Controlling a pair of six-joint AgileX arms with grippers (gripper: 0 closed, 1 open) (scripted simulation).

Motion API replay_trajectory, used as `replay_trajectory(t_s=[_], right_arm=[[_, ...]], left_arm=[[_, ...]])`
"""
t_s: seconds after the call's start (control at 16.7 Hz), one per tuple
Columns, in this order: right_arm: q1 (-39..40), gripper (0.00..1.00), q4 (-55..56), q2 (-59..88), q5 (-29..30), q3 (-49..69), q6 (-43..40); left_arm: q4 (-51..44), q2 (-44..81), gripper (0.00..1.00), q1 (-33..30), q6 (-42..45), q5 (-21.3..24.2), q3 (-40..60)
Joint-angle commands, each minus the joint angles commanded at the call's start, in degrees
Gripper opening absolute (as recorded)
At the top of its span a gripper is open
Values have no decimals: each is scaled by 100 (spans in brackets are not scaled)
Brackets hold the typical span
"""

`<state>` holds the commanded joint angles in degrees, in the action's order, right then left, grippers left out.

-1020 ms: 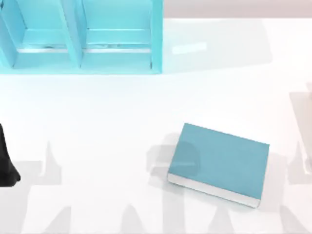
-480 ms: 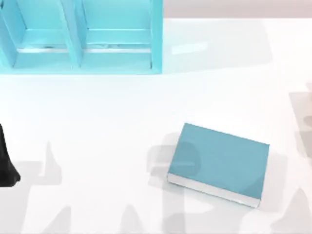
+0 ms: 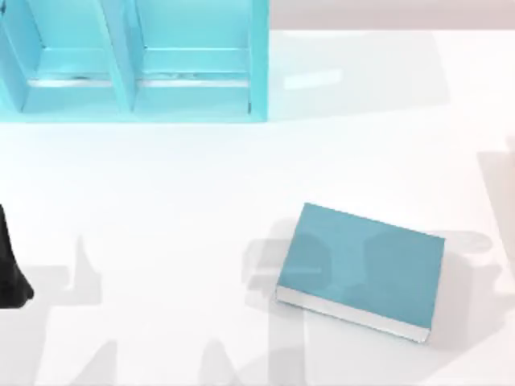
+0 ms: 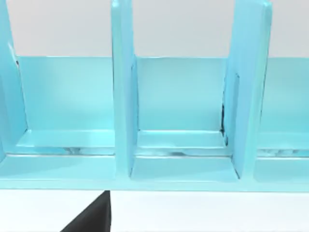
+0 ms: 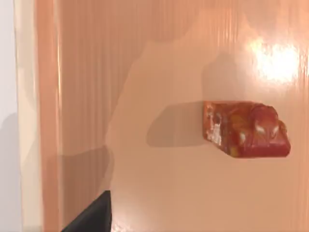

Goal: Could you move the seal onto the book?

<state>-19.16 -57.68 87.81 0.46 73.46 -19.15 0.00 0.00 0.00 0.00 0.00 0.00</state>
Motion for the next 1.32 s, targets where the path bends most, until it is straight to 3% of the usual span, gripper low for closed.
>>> replay_trajectory(t_s=[0.48, 0.96, 1.32], right_arm=[[-501, 100, -1414, 2157, -44, 1816, -413], [-486, 100, -1265, 2178, -44, 1677, -403], [-490, 100, -95, 2460, -44, 782, -397]], left_arm=[[0, 0, 100, 0, 0, 0, 0], [0, 0, 100, 0, 0, 0, 0], [0, 0, 100, 0, 0, 0, 0]])
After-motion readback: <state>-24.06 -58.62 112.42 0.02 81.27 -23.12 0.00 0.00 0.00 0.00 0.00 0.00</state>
